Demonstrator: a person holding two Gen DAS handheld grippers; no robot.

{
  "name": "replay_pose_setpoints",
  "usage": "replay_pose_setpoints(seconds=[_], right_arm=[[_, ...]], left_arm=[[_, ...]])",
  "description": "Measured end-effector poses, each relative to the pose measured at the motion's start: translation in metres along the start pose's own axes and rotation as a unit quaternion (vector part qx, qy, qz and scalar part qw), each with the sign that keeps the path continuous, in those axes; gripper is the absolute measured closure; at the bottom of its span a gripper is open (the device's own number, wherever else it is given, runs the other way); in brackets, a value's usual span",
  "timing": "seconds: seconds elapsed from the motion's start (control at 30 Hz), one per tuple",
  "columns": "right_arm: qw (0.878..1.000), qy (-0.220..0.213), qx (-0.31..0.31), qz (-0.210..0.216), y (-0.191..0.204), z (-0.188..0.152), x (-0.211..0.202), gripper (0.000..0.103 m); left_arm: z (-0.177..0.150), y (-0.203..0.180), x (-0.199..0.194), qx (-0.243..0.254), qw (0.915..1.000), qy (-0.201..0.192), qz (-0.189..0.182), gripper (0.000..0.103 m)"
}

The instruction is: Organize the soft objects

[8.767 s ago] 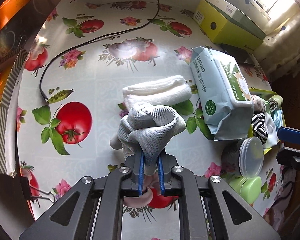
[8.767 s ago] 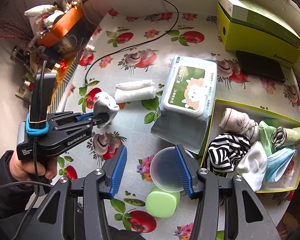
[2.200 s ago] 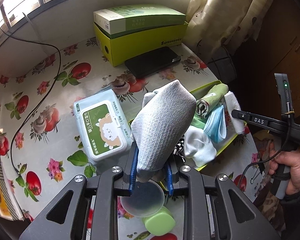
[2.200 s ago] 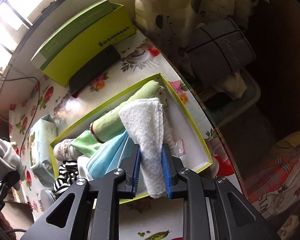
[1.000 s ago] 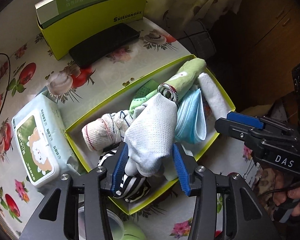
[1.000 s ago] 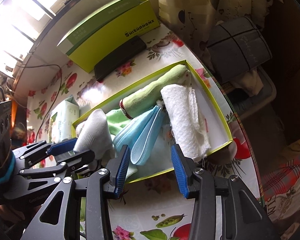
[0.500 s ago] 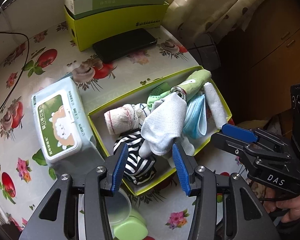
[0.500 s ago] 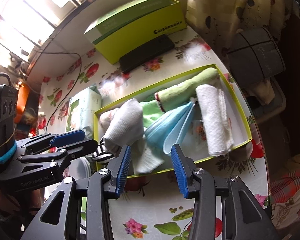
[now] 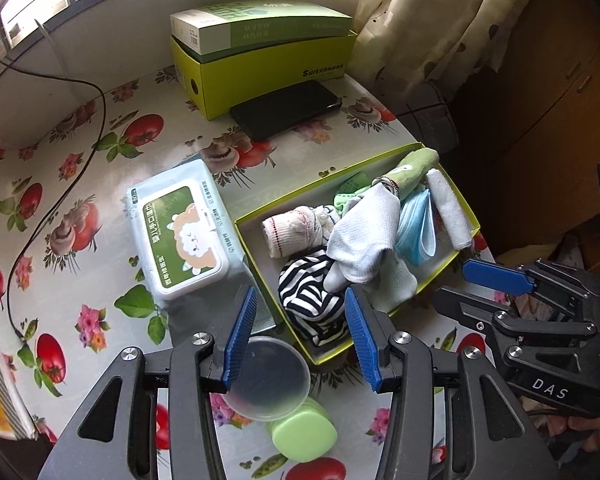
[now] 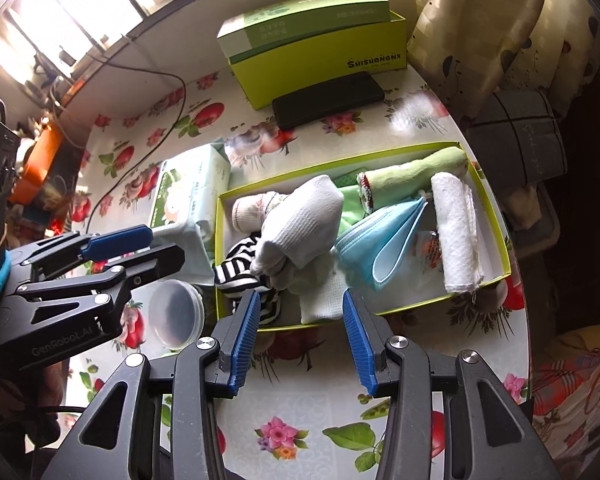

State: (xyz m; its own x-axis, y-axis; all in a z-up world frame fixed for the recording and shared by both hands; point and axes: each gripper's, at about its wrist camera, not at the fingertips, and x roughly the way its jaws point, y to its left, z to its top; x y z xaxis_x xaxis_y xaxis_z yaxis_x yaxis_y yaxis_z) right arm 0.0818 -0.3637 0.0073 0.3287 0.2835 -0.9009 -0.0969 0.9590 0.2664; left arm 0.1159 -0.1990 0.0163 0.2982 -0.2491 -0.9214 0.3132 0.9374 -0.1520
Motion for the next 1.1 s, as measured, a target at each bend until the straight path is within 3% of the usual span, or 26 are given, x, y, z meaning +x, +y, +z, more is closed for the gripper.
replay_pose_setpoints(seconds=[0.33,1.1], right_arm=[[0.999,0.001,-0.030,-0.017,0.029,-0.016,-0.003,0.055],[0.999,0.011,-0.046,-0.027,0.048,-0.038,-0.004,0.053]], left_arm=[[-0.022,0.009,-0.014,0.011,0.9995,-0.007,0.030,0.056],[-0.050,0.018,-0.021,-0.005,0.9996,-0.001,0.026,0.056]])
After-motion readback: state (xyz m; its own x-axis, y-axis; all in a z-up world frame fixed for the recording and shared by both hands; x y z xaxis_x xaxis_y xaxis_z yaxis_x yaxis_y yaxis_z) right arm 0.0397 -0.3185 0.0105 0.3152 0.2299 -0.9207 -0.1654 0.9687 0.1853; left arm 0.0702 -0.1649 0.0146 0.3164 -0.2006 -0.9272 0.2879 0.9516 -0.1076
